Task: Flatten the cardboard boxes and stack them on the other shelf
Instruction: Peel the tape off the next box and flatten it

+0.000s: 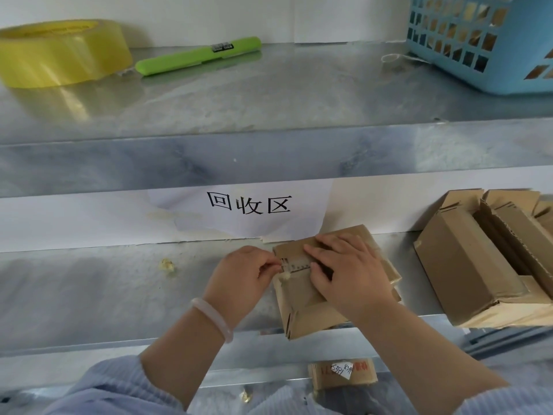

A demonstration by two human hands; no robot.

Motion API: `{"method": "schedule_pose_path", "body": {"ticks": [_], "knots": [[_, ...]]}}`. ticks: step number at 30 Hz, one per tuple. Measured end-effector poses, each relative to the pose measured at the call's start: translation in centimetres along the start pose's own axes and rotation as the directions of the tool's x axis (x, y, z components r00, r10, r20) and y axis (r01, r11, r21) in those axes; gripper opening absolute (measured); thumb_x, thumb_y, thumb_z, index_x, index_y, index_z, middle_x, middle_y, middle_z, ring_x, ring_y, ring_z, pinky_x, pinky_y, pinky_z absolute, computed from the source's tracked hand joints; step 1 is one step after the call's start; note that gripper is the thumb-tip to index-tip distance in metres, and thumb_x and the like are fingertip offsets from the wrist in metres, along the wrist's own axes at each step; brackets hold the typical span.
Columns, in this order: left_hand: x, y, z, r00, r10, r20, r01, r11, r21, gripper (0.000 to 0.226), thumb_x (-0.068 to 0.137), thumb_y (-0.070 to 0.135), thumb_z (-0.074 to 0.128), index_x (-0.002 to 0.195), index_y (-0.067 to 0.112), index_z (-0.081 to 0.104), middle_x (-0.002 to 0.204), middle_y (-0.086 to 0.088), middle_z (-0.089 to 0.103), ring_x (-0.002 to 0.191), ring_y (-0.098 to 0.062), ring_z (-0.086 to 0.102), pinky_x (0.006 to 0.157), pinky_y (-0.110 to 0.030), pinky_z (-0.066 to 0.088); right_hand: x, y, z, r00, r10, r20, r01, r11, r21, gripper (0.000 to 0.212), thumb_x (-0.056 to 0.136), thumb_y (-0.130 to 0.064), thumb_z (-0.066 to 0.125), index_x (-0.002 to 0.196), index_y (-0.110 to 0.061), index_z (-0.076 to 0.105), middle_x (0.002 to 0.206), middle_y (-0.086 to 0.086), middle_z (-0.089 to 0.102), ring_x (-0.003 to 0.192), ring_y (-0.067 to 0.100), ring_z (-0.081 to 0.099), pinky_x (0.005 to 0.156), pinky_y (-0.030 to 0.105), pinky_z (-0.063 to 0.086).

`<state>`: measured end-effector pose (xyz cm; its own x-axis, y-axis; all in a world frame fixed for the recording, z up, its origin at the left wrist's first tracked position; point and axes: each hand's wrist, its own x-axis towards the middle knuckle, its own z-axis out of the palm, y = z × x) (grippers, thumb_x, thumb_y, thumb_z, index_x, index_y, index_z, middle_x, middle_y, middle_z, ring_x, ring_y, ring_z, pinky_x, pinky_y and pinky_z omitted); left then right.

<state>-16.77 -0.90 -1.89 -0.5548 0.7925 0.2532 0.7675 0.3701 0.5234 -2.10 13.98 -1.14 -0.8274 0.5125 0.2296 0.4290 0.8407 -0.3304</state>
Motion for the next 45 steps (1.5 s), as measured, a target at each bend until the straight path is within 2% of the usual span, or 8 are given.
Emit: {"method": "schedule_pose_path", "body": {"ticks": [5, 9, 14, 19, 23, 28, 36, 45], "knots": [[0.6, 0.6, 0.3, 0.97, -0.195, 0.145, 0.215, 0.967, -0.137, 0.02, 0.093, 0.02, 0.056, 0.075, 0.027, 0.056, 0.072, 0.013, 0.058, 0.066, -0.004, 0.056, 0.061, -0.018, 0.044, -0.2, 0.0, 0.1, 0.999, -0.004, -0.039, 0.005, 1.0, 0.012, 0.03, 0.086, -0.037, 0.063, 0.115, -0.033, 0.071, 0.126, -0.01, 0.064, 0.119, 0.019, 0.051, 0.107, 0.042, 0.038], [0.4, 1.2, 0.0, 0.884, -0.361, 0.298, 0.467, 0.733, -0.494, 0.023, 0.094, 0.012, 0.055, 0.075, 0.021, 0.062, 0.057, 0.007, 0.063, 0.056, -0.005, 0.061, 0.059, -0.024, 0.056, -0.3, 0.1, 0.4, 0.997, 0.004, -0.072, -0.005, 1.0, -0.013, 0.03, 0.085, -0.039, 0.06, 0.113, -0.034, 0.072, 0.125, -0.01, 0.064, 0.117, 0.02, 0.053, 0.106, 0.043, 0.039], [0.9, 1.1, -1.6, 0.984, -0.173, 0.045, 0.178, 0.972, -0.155, 0.021, 0.086, 0.027, 0.068, 0.106, 0.036, 0.07, 0.088, 0.018, 0.065, 0.08, 0.002, 0.059, 0.073, -0.002, 0.039, 0.2, -0.9, 0.9, 0.999, 0.042, -0.012, -0.043, 0.998, -0.051, 0.035, 0.092, -0.043, 0.05, 0.123, -0.036, 0.065, 0.134, -0.009, 0.058, 0.126, 0.02, 0.046, 0.114, 0.045, 0.026], [1.7, 3.3, -1.7, 0.991, 0.129, 0.02, -0.131, 0.985, 0.108, 0.036, 0.091, 0.027, 0.061, 0.126, 0.019, 0.062, 0.125, 0.001, 0.059, 0.114, -0.019, 0.051, 0.098, -0.025, 0.033, 1.4, -1.0, 0.6, 0.991, 0.081, 0.109, -0.1, 0.977, 0.187, 0.041, 0.093, -0.019, 0.048, 0.131, -0.03, 0.059, 0.138, -0.009, 0.053, 0.13, 0.012, 0.039, 0.118, 0.035, 0.019], [1.9, 5.2, 0.6, 0.937, 0.128, 0.324, -0.213, 0.947, 0.243, 0.056, 0.093, 0.056, 0.041, 0.145, 0.035, 0.034, 0.144, 0.005, 0.042, 0.13, -0.02, 0.036, 0.106, -0.035, 0.032, 1.0, 0.7, -1.7, 0.937, 0.339, 0.082, -0.313, 0.714, 0.627, 0.058, 0.086, 0.0, 0.039, 0.112, -0.046, 0.061, 0.114, -0.023, 0.056, 0.106, -0.012, 0.051, 0.087, 0.003, 0.037], [2.1, 5.5, 1.1, 0.929, 0.062, 0.365, -0.214, 0.894, 0.395, 0.066, 0.082, 0.071, 0.027, 0.14, 0.042, 0.035, 0.142, 0.006, 0.037, 0.129, -0.02, 0.034, 0.105, -0.039, 0.031, -1.8, 4.9, -2.4, 0.858, 0.512, 0.03, -0.413, 0.655, 0.633, 0.042, 0.096, -0.016, 0.047, 0.128, -0.042, 0.053, 0.12, -0.028, 0.053, 0.113, -0.004, 0.048, 0.098, 0.018, 0.039], [2.7, 8.3, 3.4, 0.94, 0.06, 0.336, -0.213, 0.872, 0.441, 0.065, 0.082, 0.074, 0.025, 0.133, 0.036, 0.037, 0.142, 0.003, 0.037, 0.13, -0.021, 0.036, 0.112, -0.041, 0.026, -5.7, 7.5, -0.5, 0.669, 0.603, 0.435, -0.618, 0.127, 0.776, 0.016, 0.09, -0.037, 0.065, 0.087, -0.024, 0.074, 0.083, -0.005, 0.075, 0.085, 0.014, 0.072, 0.086, 0.034, 0.057], [2.0, 7.3, 4.5, 0.943, 0.034, 0.331, -0.159, 0.92, 0.359, 0.077, 0.077, 0.075, 0.009, 0.147, 0.045, 0.022, 0.154, 0.002, 0.018, 0.14, -0.022, 0.014, 0.113, -0.043, 0.024, -6.6, 7.8, -1.3, 0.747, 0.617, 0.25, -0.592, 0.445, 0.672, 0.007, 0.082, -0.032, 0.073, 0.076, -0.037, 0.073, 0.071, -0.023, 0.069, 0.066, -0.006, 0.063, 0.065, 0.017, 0.051]]}}
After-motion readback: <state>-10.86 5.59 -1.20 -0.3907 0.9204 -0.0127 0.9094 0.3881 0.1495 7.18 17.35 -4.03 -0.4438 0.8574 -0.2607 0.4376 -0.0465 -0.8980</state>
